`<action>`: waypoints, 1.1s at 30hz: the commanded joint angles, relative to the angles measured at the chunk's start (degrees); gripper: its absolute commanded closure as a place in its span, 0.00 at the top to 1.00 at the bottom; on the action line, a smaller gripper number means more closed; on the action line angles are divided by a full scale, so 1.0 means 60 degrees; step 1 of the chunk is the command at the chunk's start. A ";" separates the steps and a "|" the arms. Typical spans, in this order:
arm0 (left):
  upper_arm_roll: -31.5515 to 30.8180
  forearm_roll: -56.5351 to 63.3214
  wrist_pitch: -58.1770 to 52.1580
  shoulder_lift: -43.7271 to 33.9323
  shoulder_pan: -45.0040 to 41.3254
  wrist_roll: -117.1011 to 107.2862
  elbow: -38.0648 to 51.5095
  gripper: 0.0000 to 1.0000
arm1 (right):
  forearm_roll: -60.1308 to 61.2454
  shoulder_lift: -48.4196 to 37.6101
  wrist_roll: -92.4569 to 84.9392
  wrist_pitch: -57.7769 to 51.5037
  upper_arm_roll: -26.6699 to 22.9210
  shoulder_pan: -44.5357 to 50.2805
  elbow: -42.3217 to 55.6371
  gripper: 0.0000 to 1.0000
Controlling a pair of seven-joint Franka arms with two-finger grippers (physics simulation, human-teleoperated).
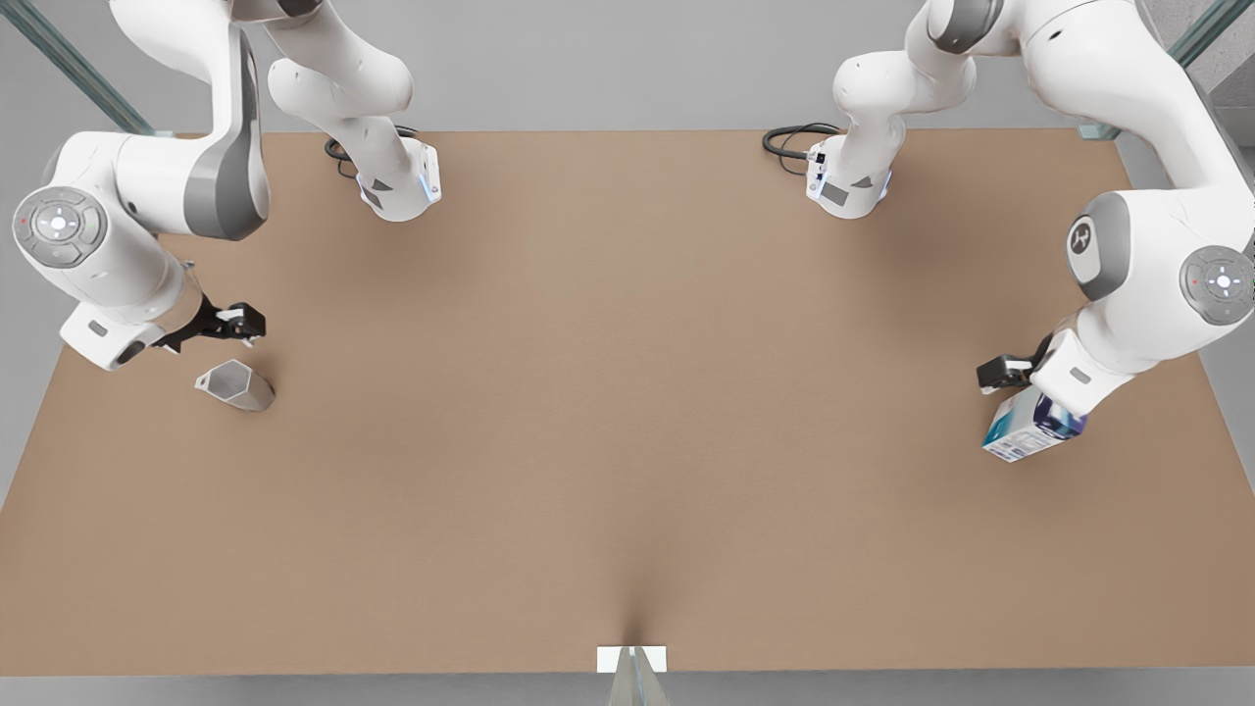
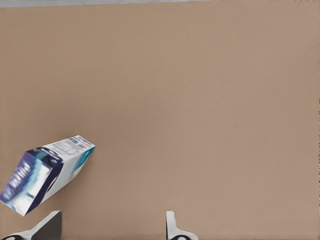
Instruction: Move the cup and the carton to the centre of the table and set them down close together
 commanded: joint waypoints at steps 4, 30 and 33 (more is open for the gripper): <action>0.0024 -0.0035 0.0029 0.0028 -0.0010 -0.0093 0.0101 1.00 | 0.0044 0.0644 0.0978 -0.0293 0.0014 -0.0451 -0.0130 1.00; 0.1576 -0.0123 -0.0366 0.0131 -0.1709 -0.0064 0.0204 1.00 | 0.0190 0.2417 0.1373 0.3691 0.0029 -0.2619 -0.3558 1.00; 0.1576 -0.0123 -0.0366 0.0131 -0.1709 -0.0049 0.0204 1.00 | 0.0190 0.2519 0.1066 0.3721 0.0044 -0.2634 -0.3573 1.00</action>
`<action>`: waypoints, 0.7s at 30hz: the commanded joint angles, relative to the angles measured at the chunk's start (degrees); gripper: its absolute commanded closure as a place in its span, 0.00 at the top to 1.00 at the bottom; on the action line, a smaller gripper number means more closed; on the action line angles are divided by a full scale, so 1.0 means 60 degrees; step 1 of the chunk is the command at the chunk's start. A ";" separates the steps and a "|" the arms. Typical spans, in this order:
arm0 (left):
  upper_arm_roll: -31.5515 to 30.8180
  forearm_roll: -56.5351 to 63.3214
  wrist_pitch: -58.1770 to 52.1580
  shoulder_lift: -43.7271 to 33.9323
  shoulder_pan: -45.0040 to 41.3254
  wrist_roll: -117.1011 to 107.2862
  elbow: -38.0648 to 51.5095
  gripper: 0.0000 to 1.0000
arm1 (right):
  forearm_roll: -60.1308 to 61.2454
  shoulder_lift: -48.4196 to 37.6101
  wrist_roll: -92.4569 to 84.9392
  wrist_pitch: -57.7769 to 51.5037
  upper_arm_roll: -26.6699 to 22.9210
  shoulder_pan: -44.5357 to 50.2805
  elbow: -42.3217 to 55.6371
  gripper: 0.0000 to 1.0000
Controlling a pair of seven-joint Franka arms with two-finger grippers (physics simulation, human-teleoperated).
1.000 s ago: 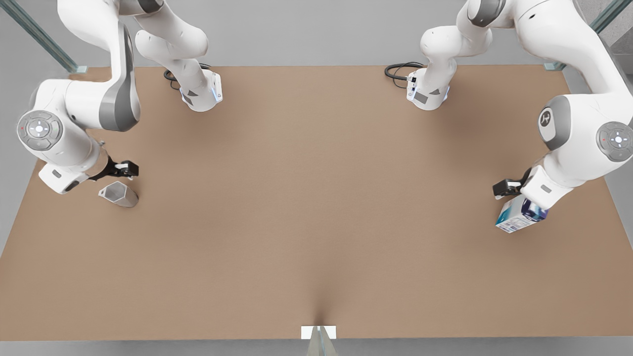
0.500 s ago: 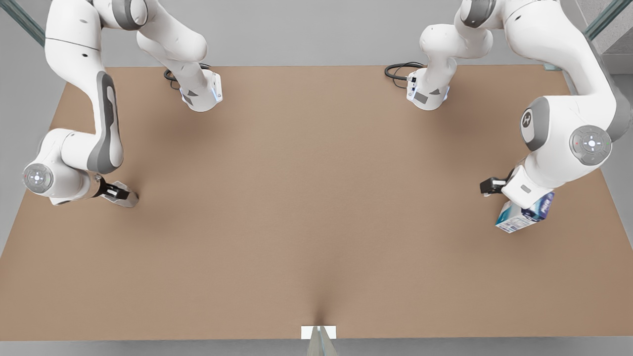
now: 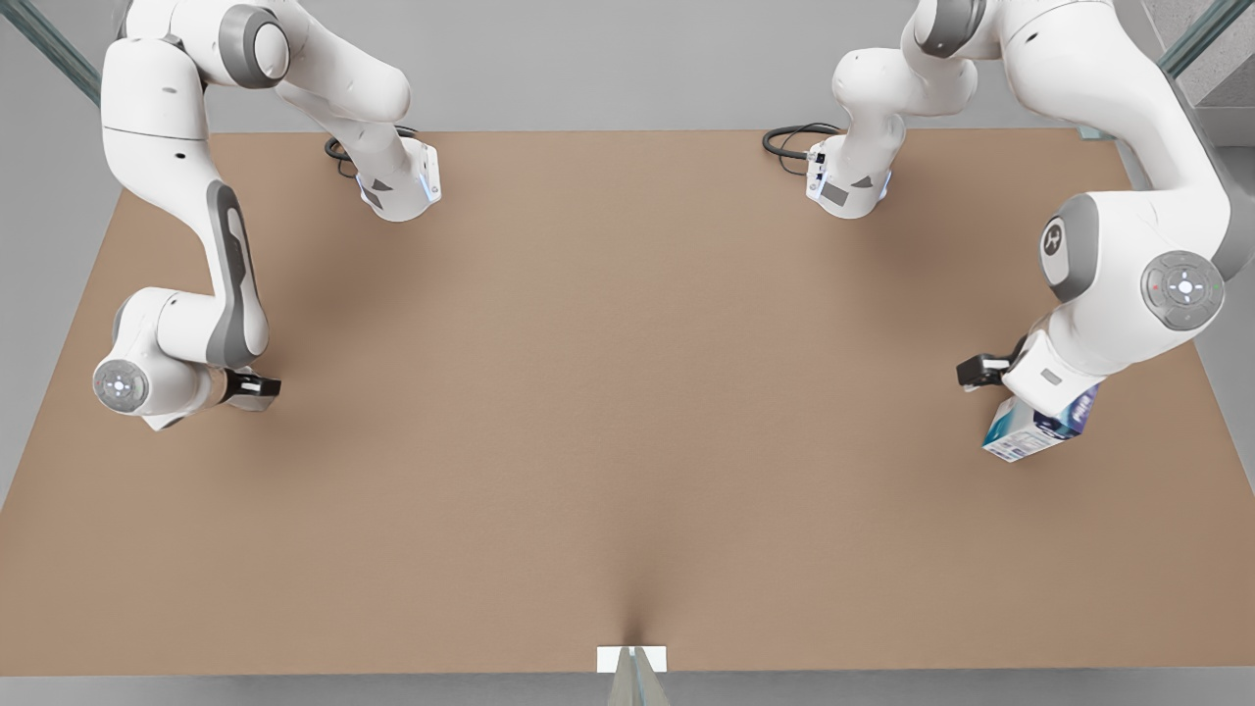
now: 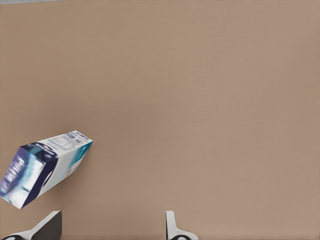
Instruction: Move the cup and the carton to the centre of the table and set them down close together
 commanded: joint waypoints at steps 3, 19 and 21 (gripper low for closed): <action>0.0000 0.0001 -0.0014 -0.0001 -0.0011 0.0000 0.0000 1.00 | 0.0000 0.0028 -0.0358 0.0015 -0.0015 -0.0027 -0.0016 1.00; 0.0000 0.0001 0.0015 0.0029 0.0019 -0.0015 0.0000 1.00 | 0.0029 0.0789 -0.0402 0.0411 0.0000 -0.0335 0.0014 1.00; 0.0000 0.0001 0.0015 0.0029 0.0019 -0.0015 0.0000 1.00 | 0.0029 0.0789 -0.0695 0.0425 -0.0015 -0.0364 -0.0001 1.00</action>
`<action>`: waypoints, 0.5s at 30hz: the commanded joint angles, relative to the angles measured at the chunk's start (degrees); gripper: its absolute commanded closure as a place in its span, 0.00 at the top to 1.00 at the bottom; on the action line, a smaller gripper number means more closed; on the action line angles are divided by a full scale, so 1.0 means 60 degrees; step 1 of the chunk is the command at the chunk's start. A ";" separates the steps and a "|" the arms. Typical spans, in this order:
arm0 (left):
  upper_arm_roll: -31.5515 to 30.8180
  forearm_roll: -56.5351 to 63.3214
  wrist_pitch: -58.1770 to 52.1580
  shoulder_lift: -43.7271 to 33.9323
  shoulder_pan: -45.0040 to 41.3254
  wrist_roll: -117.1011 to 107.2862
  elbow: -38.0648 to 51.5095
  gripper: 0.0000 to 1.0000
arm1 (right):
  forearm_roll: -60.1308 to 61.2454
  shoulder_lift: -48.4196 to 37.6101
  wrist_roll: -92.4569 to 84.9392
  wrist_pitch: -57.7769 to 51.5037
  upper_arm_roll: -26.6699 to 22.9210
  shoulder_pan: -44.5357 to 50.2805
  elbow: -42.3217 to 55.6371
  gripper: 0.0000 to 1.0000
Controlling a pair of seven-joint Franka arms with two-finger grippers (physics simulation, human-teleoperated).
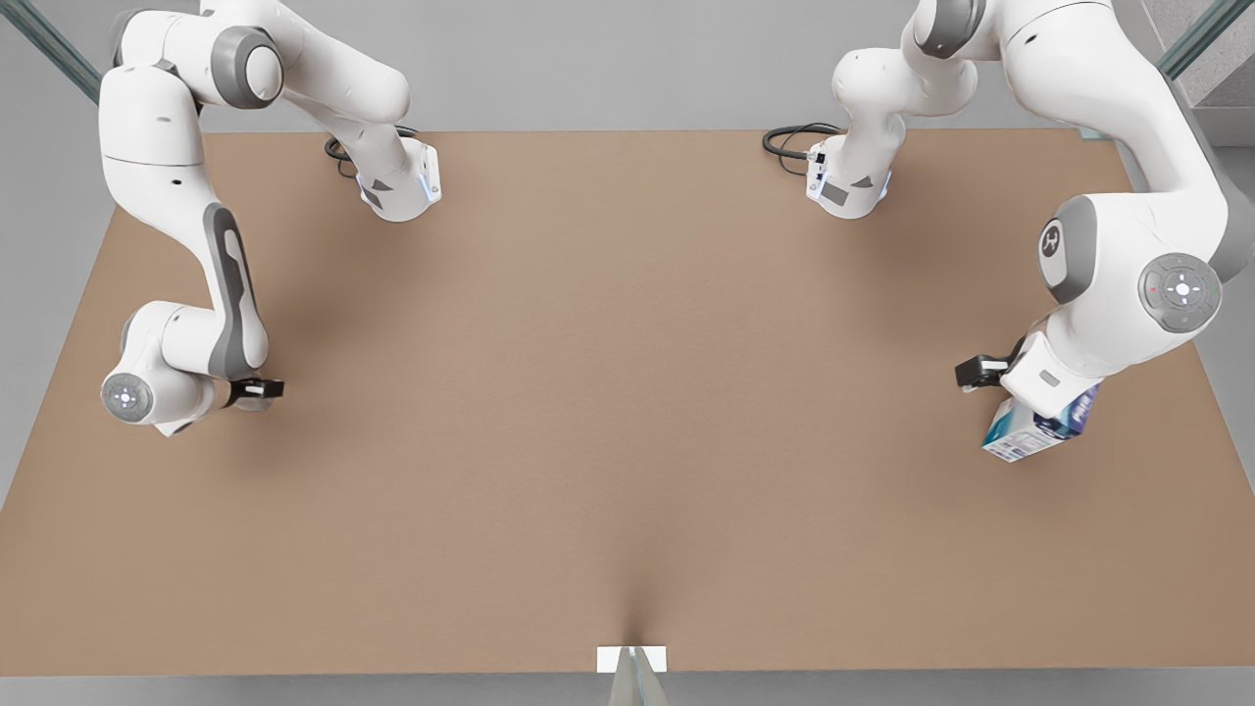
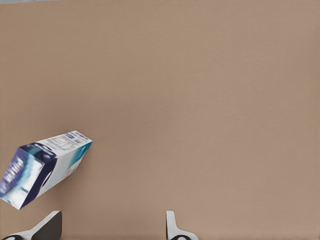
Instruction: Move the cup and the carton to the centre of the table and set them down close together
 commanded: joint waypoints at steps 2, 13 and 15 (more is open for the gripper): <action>0.0000 0.0001 0.0016 -0.0001 0.0010 0.0000 0.0000 1.00 | 0.0000 0.0058 -0.0347 0.0117 0.0006 0.0003 0.0000 1.00; 0.0000 0.0001 0.0045 -0.0001 -0.0004 0.0000 0.0000 1.00 | -0.0014 0.0351 -0.0347 0.0088 -0.0008 -0.0172 0.0059 0.41; 0.0000 0.0001 0.0060 -0.0001 0.0010 0.0000 0.0000 1.00 | -0.0014 0.0351 -0.0362 0.0015 -0.0008 -0.0275 0.0059 0.41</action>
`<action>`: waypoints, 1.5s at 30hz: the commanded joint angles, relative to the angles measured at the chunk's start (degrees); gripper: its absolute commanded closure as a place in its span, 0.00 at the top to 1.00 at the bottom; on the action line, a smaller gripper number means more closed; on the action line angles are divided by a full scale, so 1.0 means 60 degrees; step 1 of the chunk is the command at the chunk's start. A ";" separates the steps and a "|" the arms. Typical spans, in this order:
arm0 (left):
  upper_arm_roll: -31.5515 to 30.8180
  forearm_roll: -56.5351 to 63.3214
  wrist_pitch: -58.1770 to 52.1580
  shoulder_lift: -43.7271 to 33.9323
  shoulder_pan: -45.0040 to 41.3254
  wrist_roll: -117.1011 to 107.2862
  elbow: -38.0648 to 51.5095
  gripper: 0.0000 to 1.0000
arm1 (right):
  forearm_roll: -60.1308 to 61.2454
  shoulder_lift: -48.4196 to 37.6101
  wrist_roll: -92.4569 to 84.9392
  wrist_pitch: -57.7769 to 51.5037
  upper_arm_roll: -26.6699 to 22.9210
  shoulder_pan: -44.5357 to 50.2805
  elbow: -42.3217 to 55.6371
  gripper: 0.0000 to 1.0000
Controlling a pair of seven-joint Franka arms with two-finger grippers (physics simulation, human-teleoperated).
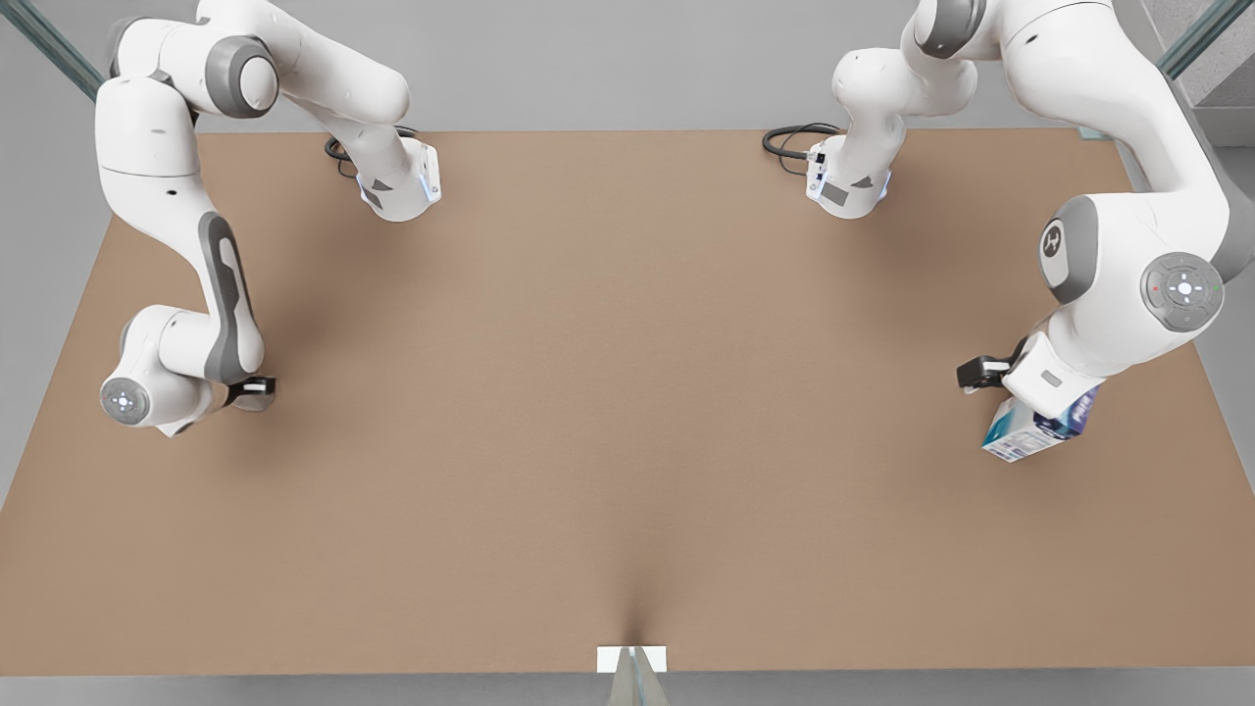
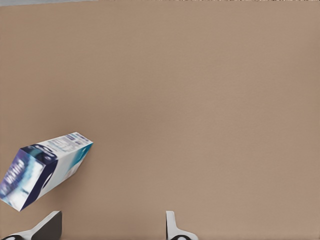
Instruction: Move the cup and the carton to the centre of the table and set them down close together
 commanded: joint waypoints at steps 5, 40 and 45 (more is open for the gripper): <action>0.0007 0.0001 -0.0005 -0.0001 0.0005 0.0000 0.0000 1.00 | 0.0015 0.0102 -0.0066 0.0102 0.0000 0.0015 0.0117 0.41; 0.0036 -0.0013 -0.0005 0.0014 -0.0024 -0.0015 0.0000 1.00 | 0.1187 0.0849 0.0124 -0.0411 0.1890 0.2577 0.2372 0.28; 0.0036 -0.0101 -0.0034 0.0058 0.0034 -0.0015 -0.0015 1.00 | 0.3235 0.3060 0.0637 -0.0352 0.0002 0.6457 0.5902 0.28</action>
